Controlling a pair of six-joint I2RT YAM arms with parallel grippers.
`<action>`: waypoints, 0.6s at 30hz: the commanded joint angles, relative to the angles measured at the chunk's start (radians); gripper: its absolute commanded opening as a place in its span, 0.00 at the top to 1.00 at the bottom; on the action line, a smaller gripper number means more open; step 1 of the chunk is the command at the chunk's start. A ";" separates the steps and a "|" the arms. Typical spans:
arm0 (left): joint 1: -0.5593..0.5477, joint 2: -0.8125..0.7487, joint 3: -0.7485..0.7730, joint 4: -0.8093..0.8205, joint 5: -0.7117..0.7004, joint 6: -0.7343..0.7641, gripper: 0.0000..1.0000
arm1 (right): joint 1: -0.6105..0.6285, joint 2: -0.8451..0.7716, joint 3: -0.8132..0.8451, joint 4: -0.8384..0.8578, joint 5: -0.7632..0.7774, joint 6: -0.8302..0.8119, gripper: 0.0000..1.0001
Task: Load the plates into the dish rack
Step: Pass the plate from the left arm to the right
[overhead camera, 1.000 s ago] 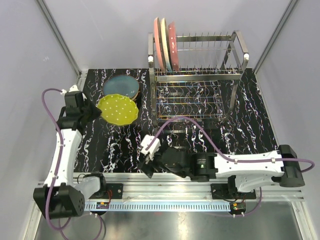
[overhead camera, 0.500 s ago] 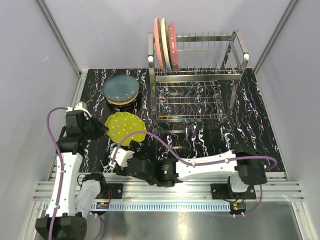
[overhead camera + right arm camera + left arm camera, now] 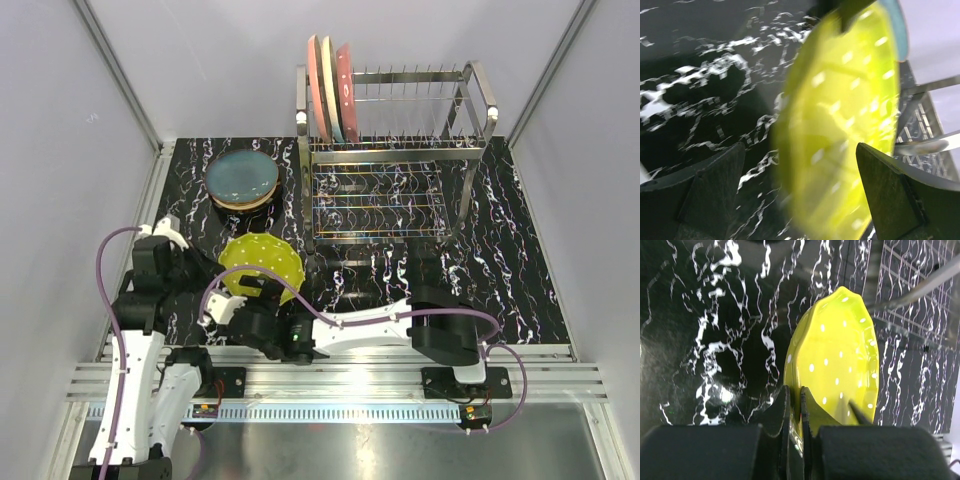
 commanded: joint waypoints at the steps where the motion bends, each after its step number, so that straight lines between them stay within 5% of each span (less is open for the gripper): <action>1: -0.009 -0.035 0.005 0.079 0.099 -0.049 1.00 | -0.008 0.010 0.053 0.096 0.065 -0.077 0.02; 8: -0.011 -0.039 0.013 0.079 0.074 -0.038 1.00 | -0.006 -0.009 0.035 0.071 0.059 -0.061 0.22; 13: -0.012 -0.010 0.048 0.094 0.074 -0.044 1.00 | 0.008 -0.028 0.003 0.073 0.060 -0.057 0.65; 16: -0.012 0.008 0.061 0.115 0.074 -0.053 1.00 | 0.018 -0.031 -0.003 0.070 0.057 -0.053 0.81; 18: -0.012 0.019 0.062 0.140 0.076 -0.061 0.89 | 0.025 -0.032 -0.003 0.067 0.056 -0.051 0.86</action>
